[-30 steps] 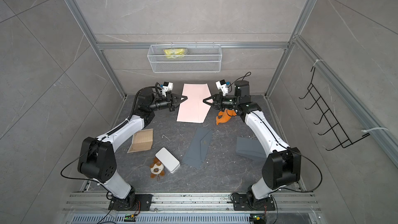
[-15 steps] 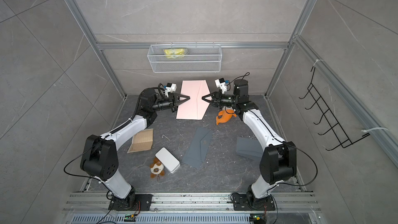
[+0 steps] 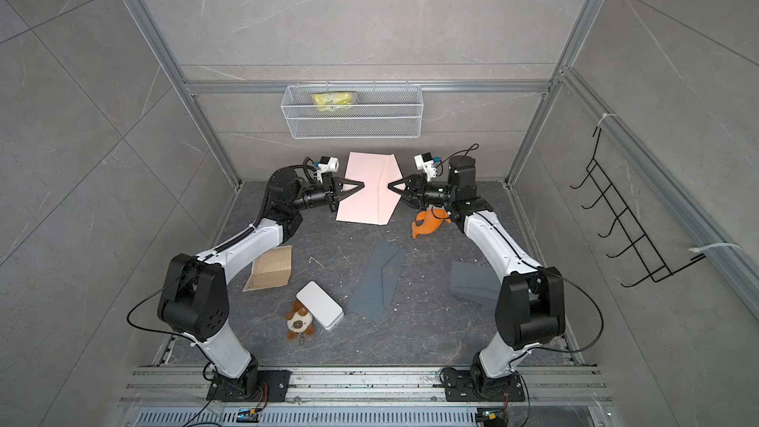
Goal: Take the letter paper out of the envelope
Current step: Pick up the envelope from the envelope.
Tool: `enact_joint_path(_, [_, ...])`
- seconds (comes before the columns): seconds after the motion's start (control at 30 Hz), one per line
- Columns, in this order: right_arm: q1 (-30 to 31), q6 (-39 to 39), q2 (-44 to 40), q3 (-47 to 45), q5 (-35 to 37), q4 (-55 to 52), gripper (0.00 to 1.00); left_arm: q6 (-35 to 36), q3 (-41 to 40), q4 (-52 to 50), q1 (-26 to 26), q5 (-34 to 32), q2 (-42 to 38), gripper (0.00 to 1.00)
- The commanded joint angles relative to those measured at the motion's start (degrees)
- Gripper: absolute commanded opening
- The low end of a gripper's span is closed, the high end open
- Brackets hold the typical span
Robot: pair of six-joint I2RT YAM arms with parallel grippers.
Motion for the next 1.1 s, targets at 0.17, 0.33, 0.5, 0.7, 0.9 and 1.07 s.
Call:
enact_joint_path(0.17, [0.98, 12.13, -1.08, -7.12, 1.34, 18.31, 0.42, -4.84, 3.38, 7.03, -0.32, -1.00, 1.02, 0.00])
enact_joint_path(0.33, [3.66, 16.90, -1.63, -10.46, 3.53, 24.68, 0.43, -4.55, 4.19, 6.64, -0.38, -1.70, 1.61, 0.00])
enact_joint_path(0.5, [5.79, 18.65, -2.93, -13.95, 6.25, 27.68, 0.42, -4.29, 5.25, 6.10, -0.35, -1.98, 1.83, 0.00])
enact_joint_path(0.7, [7.57, 24.95, -4.12, -16.59, 9.01, 35.43, 0.42, -3.45, 5.38, 5.31, -0.39, -2.18, 2.16, 0.00])
enact_joint_path(0.9, [9.12, 26.53, -4.89, -16.94, 10.95, 36.95, 0.39, -3.43, 5.61, 5.40, -0.39, -2.53, 2.56, 0.00])
enact_joint_path(1.07, [9.49, 28.79, -4.78, -17.55, 11.64, 39.67, 0.34, -2.67, 5.68, 4.71, -0.37, -2.27, 2.69, 0.00])
